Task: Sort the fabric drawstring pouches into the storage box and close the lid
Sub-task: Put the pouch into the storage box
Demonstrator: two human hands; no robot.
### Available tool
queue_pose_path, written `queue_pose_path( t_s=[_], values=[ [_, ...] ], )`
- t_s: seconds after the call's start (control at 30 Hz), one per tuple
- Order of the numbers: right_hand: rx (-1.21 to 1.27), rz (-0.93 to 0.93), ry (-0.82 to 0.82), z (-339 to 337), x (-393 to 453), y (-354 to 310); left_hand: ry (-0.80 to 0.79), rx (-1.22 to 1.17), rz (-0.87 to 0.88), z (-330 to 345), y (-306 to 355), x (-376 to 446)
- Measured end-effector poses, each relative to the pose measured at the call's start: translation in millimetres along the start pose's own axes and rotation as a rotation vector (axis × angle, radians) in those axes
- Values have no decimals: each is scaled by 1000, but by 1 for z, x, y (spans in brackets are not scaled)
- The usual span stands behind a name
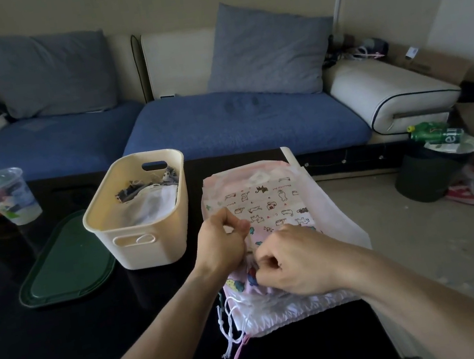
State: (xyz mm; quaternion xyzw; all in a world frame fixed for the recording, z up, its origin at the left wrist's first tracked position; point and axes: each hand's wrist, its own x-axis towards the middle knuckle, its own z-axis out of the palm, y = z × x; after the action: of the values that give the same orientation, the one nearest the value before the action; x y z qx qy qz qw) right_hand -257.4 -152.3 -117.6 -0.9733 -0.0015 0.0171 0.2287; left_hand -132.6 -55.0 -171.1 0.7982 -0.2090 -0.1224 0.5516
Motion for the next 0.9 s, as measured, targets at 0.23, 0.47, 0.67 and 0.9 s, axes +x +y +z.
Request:
queue_pose_path(
  t_s=[0.23,0.47,0.67,0.9],
  values=[
    [359,80,412,-17,-1,18,-363,-139,15,-45,22,2],
    [880,262,451,-5,15,48,-328,261,222,-34,2,-8],
    [624,347,12,-8,3,80,38,108,190,-36,15,-6],
    [962,46,338,-3,11,78,-23,30,25,-53,23,-17]
  ],
)
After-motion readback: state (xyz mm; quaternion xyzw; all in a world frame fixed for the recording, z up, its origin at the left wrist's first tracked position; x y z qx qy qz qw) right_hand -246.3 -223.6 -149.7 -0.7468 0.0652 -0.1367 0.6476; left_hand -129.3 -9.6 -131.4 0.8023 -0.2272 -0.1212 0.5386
